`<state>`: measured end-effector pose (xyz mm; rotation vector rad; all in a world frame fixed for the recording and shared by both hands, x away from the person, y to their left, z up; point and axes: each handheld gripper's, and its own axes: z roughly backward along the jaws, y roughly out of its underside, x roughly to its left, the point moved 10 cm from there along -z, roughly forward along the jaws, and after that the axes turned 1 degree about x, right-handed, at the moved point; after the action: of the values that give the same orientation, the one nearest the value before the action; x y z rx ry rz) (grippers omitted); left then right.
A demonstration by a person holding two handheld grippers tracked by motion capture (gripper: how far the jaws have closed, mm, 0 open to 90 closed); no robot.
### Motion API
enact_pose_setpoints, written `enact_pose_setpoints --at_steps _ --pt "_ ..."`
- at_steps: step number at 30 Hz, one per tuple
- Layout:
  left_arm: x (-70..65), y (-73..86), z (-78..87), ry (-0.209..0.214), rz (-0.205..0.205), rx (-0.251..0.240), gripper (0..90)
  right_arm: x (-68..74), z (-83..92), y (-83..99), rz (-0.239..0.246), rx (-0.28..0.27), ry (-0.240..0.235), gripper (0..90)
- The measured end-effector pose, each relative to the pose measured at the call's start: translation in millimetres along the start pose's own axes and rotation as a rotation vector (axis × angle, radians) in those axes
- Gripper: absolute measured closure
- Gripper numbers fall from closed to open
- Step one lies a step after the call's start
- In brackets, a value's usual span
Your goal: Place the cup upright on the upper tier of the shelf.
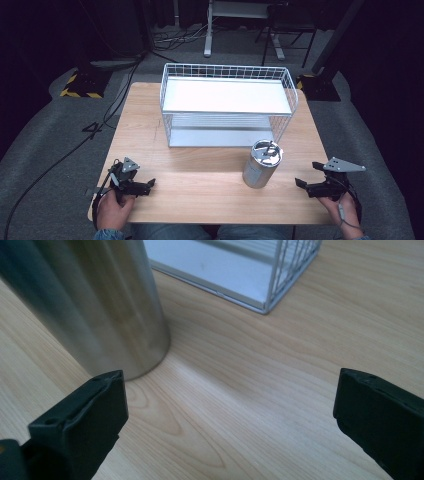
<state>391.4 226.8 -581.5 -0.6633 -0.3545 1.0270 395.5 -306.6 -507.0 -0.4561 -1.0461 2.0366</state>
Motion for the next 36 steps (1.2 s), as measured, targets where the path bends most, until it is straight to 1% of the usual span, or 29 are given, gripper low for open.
enact_pose_setpoints --at_steps 4,7,9,10,11,12,13,14,15,16,17,20,22,25,31,36 --pt "0.2 0.0 0.1 -0.001 -0.001 0.000 0.6 5.9 2.0 -6.2 0.005 -0.024 -0.013 1.2" --pt "0.1 -0.1 -0.1 0.000 0.001 -0.001 0.6 13.8 5.6 -13.3 0.013 -0.059 -0.010 1.2" --pt "0.3 -0.3 -0.2 -0.003 0.003 0.000 0.6 19.1 7.5 -18.2 0.022 -0.076 -0.018 1.2" --pt "0.3 -0.3 -0.2 -0.003 0.003 0.000 0.6 19.1 7.5 -18.2 0.022 -0.076 -0.018 1.2" --pt "0.5 -0.5 -0.3 -0.004 0.003 -0.001 0.6 24.1 9.3 -23.0 0.034 -0.080 -0.019 1.2" --pt "0.5 -0.5 -0.3 -0.004 0.003 -0.001 0.6 24.1 9.3 -23.0 0.034 -0.080 -0.019 1.2" --pt "0.4 -0.7 -0.5 -0.003 0.005 -0.002 0.6 28.7 11.3 -28.7 0.048 -0.091 -0.024 1.1" --pt "0.4 -0.7 -0.5 -0.003 0.005 -0.002 0.6 28.7 11.3 -28.7 0.048 -0.091 -0.024 1.1" --pt "0.5 -0.7 -0.5 -0.003 0.004 -0.002 0.6 32.5 12.9 -33.0 0.055 -0.098 -0.030 1.1" --pt "0.5 -0.7 -0.5 -0.003 0.004 -0.002 0.6 32.5 12.9 -33.0 0.055 -0.098 -0.030 1.1" --pt "0.4 -0.8 -0.5 -0.004 0.007 -0.003 0.6 36.1 13.8 -37.5 0.061 -0.103 -0.037 0.9" --pt "0.5 -0.8 -0.5 -0.004 0.005 -0.002 0.6 39.6 13.3 -41.9 0.064 -0.108 -0.048 0.4" --pt "0.5 -0.8 -0.5 -0.003 0.005 -0.002 0.6 41.8 11.7 -43.5 0.065 -0.101 -0.055 0.4" --pt "0.5 -0.8 -0.6 -0.003 0.005 -0.003 0.6 45.7 9.8 -48.6 0.064 -0.113 -0.067 0.0" --pt "0.5 -0.8 -0.5 -0.004 0.006 -0.002 0.6 56.0 3.8 -58.1 0.083 -0.120 -0.088 0.0" --pt "0.6 -0.8 -0.5 -0.004 0.005 -0.002 0.6 66.1 -2.7 -66.2 0.109 -0.120 -0.111 0.0"
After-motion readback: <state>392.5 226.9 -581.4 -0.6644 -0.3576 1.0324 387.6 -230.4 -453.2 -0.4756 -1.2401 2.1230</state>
